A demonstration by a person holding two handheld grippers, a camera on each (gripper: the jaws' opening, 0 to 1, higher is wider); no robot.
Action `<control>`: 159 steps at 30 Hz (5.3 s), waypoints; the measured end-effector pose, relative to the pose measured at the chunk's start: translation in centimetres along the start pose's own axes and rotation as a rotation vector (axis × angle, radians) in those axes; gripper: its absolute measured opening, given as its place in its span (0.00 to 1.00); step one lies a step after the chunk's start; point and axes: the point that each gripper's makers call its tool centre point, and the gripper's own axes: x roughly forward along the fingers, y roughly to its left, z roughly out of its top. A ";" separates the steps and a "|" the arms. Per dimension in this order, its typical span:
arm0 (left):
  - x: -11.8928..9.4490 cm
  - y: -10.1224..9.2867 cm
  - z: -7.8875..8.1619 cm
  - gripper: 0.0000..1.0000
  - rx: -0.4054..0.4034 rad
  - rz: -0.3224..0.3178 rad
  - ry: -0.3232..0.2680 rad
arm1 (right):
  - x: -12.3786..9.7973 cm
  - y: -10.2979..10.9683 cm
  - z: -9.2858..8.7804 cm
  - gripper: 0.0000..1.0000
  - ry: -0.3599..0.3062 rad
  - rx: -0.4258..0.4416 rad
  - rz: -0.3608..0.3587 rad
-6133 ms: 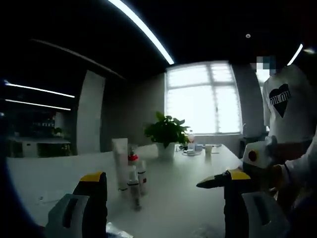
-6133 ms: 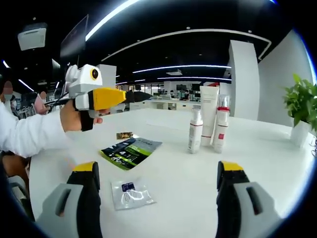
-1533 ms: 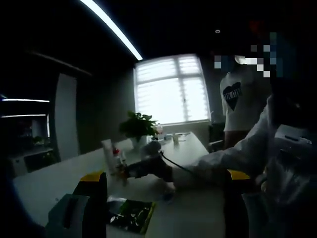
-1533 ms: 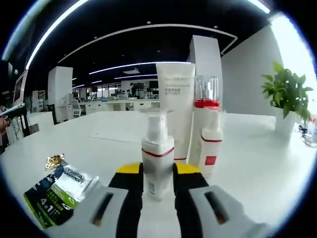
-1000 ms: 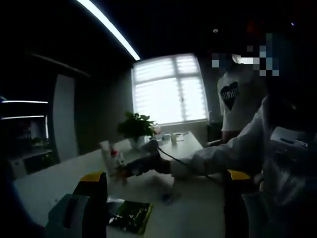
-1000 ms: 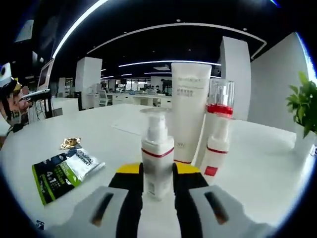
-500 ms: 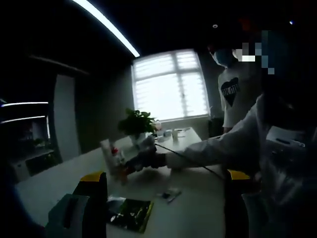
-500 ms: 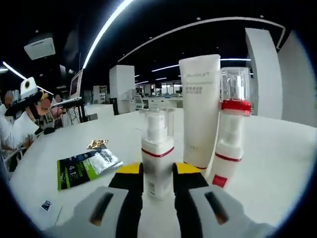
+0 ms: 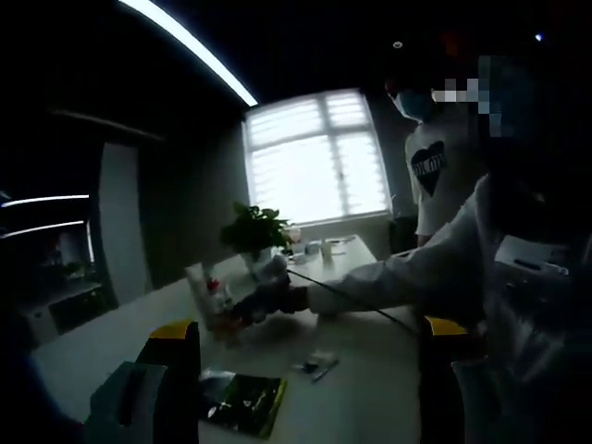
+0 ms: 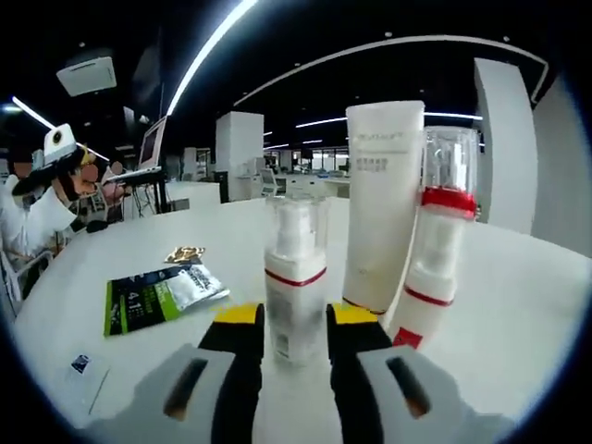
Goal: Arrange the skincare products in the storage area until every visible bottle or jar stands upright without overlapping.
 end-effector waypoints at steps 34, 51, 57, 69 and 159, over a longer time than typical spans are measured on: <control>0.0 -1.8 1.8 1.00 0.044 -0.047 -0.050 | -2.9 0.6 3.7 0.32 -0.085 0.174 -0.643; -0.2 -1.0 1.2 1.00 0.039 -0.032 -0.036 | -1.5 -1.3 3.3 0.19 -0.043 0.119 -0.616; -0.2 -0.9 0.9 1.00 0.038 -0.027 -0.027 | -0.9 -1.1 3.3 0.19 -0.047 0.074 -0.461; 0.0 -0.8 0.5 1.00 0.034 -0.010 -0.007 | -1.0 -2.4 3.3 0.19 -0.055 -0.016 -0.196; -6.1 -0.1 1.4 1.00 0.063 0.024 -0.078 | -1.7 -3.2 1.0 0.28 -0.074 0.254 -0.990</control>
